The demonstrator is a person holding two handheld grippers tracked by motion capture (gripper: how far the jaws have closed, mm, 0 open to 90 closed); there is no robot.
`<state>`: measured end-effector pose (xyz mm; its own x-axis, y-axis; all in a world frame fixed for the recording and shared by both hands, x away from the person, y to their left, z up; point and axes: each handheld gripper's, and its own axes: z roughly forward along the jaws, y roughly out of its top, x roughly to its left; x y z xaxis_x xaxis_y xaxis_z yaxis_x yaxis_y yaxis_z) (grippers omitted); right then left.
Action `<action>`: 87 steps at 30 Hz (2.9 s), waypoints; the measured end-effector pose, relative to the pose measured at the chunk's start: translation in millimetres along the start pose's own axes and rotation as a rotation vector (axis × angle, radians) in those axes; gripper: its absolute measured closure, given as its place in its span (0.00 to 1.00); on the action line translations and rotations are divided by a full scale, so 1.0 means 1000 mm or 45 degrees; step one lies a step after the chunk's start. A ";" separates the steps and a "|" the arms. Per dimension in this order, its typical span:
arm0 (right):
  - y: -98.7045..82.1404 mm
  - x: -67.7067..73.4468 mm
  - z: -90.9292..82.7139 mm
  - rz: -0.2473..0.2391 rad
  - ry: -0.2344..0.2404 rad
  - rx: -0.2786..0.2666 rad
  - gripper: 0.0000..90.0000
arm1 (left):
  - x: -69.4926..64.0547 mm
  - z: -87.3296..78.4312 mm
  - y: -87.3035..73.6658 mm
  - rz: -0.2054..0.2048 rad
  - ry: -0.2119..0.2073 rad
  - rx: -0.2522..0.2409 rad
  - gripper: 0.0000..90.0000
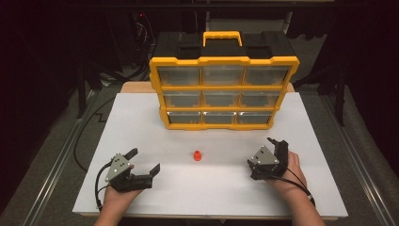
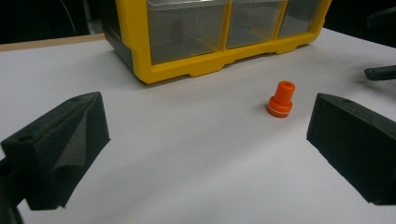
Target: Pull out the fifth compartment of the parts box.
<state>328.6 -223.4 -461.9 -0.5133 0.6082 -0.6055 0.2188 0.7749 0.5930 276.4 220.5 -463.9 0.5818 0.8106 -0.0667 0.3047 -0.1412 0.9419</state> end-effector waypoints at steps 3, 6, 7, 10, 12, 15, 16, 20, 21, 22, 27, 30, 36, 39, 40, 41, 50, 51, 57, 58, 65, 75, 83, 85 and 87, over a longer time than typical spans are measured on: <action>0.001 0.002 -0.001 -0.030 -0.009 0.003 0.00 | 0.000 0.000 0.000 0.000 -0.002 0.000 0.00; 0.004 0.004 -0.002 -0.081 -0.030 0.017 0.00 | -0.001 -0.001 0.000 -0.011 -0.005 -0.017 0.00; 0.004 0.004 -0.002 -0.081 -0.030 0.017 0.00 | -0.001 -0.001 0.000 -0.011 -0.005 -0.017 0.00; 0.006 0.006 -0.003 -0.127 -0.049 0.018 0.00 | -0.001 0.000 0.000 -0.009 -0.002 -0.012 0.00; 0.007 0.008 -0.003 -0.170 -0.060 0.022 0.00 | -0.001 0.000 0.001 -0.003 -0.002 -0.015 0.00; 0.008 0.009 -0.004 -0.200 -0.069 0.029 0.00 | -0.002 0.000 0.001 0.008 -0.001 -0.011 0.00; 0.009 0.010 -0.004 -0.245 -0.084 0.028 0.00 | -0.002 0.000 0.001 0.015 -0.002 -0.007 0.00; 0.011 0.013 -0.005 -0.289 -0.101 0.036 0.00 | -0.003 0.000 0.001 0.025 -0.001 -0.006 0.00; 0.012 0.014 -0.005 -0.301 -0.104 0.042 0.00 | -0.003 0.000 0.001 0.027 0.000 -0.007 0.00; 0.013 0.016 -0.006 -0.311 -0.108 0.052 0.00 | -0.003 0.000 0.001 0.027 0.000 -0.007 0.00; 0.017 0.021 -0.008 -0.404 -0.127 0.061 0.00 | -0.004 0.000 0.001 0.041 0.005 -0.006 0.00; 0.019 0.024 -0.009 -0.457 -0.152 0.049 0.00 | -0.005 0.000 0.001 0.051 0.007 -0.003 0.00; 0.020 0.028 -0.009 -0.523 -0.174 0.055 0.00 | -0.005 0.001 0.001 0.062 0.009 -0.001 0.00; 0.021 0.030 -0.009 -0.567 -0.181 0.057 0.00 | -0.006 0.001 0.001 0.066 0.009 0.000 0.00; 0.021 0.031 -0.009 -0.581 -0.190 0.058 0.00 | -0.006 0.001 0.001 0.069 0.008 0.001 0.00; 0.022 0.033 -0.009 -0.596 -0.208 0.046 0.00 | -0.007 0.001 0.001 0.075 0.007 0.005 0.00; 0.024 0.037 -0.010 -0.666 -0.227 0.067 0.00 | -0.008 0.001 0.001 0.084 -0.002 0.005 0.00; 0.025 0.037 -0.010 -0.687 -0.225 0.071 0.00 | -0.008 0.001 0.001 0.083 0.001 -0.001 0.00; 0.025 0.041 -0.009 -0.706 -0.234 0.081 0.00 | -0.008 0.001 0.001 0.090 0.002 -0.001 0.00; 0.025 0.042 -0.008 -0.715 -0.241 0.067 0.00 | -0.008 0.001 0.001 0.083 -0.002 0.001 0.00; 0.031 0.048 -0.009 -0.768 -0.259 0.075 0.05 | -0.006 0.002 0.001 0.077 -0.010 -0.005 0.00; 0.044 0.060 0.000 -0.782 -0.282 0.061 0.16 | -0.004 0.004 0.001 0.068 -0.020 -0.014 0.00; 0.055 0.063 0.005 -0.763 -0.296 0.046 0.18 | -0.004 0.005 0.001 0.070 -0.023 -0.033 0.00; 0.057 0.064 0.006 -0.769 -0.304 0.041 0.19 | -0.004 0.005 0.001 0.066 -0.028 -0.032 0.00; 0.061 0.064 0.008 -0.767 -0.328 0.031 0.21 | -0.004 0.005 0.001 0.062 -0.035 -0.029 0.00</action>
<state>316.1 -135.8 -469.0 -0.3374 0.0859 -0.9374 -0.0249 0.9947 0.1001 278.6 214.2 -464.4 0.6165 0.7868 -0.0291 0.2581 -0.1670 0.9516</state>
